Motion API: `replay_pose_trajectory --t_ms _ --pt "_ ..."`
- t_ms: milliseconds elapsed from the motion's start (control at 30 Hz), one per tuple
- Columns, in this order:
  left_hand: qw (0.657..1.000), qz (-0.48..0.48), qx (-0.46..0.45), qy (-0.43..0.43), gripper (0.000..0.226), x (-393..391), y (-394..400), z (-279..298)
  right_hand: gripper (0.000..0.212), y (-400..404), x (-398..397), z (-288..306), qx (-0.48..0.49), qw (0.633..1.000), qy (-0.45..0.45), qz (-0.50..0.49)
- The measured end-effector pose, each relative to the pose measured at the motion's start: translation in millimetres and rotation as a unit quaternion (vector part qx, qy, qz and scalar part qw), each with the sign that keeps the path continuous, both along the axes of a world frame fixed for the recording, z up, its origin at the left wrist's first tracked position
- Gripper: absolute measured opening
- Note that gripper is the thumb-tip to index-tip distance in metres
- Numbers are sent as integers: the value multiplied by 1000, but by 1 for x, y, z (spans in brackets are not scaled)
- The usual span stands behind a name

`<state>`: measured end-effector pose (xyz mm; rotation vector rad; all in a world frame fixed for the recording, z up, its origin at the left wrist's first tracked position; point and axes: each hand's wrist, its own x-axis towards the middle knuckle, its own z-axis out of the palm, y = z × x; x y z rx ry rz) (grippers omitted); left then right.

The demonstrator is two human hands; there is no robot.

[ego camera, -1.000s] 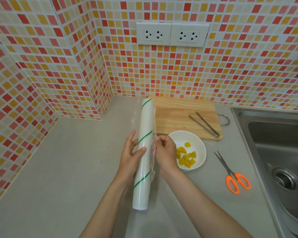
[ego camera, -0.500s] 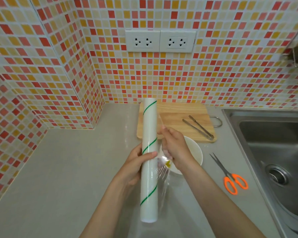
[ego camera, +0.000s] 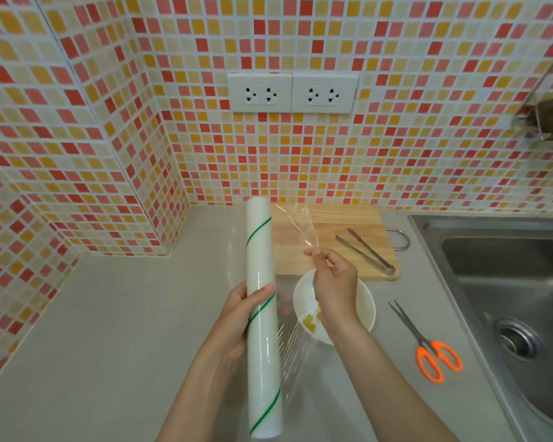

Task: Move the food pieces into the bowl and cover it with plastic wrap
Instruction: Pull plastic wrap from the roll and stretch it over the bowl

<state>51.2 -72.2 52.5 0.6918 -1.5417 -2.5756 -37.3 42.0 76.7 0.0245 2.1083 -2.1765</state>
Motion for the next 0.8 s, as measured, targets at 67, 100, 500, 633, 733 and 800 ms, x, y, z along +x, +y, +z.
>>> replay_pose_trajectory --t_ms 67,100,500,633,733,800 --pt "999 -28 -8 12 45 -2 4 3 24 10 -2 -1 11 1000 25 -14" --pt "999 -35 -15 18 46 -5 6 5 24 15 -4 -1 16 999 40 -21" --pt "999 -28 -4 40 39 -15 28 11 18 73 -27 -5 151 976 135 -81" --pt "987 1 -161 26 34 -19 23 -2 18 86 -29 -23 206 968 104 -97" --pt "964 8 -266 9 46 -22 23 -7 19 93 -34 -31 220 966 97 -99" --pt "940 20 -341 -9 58 -24 22 -9 19 96 -43 -32 235 963 97 -92"
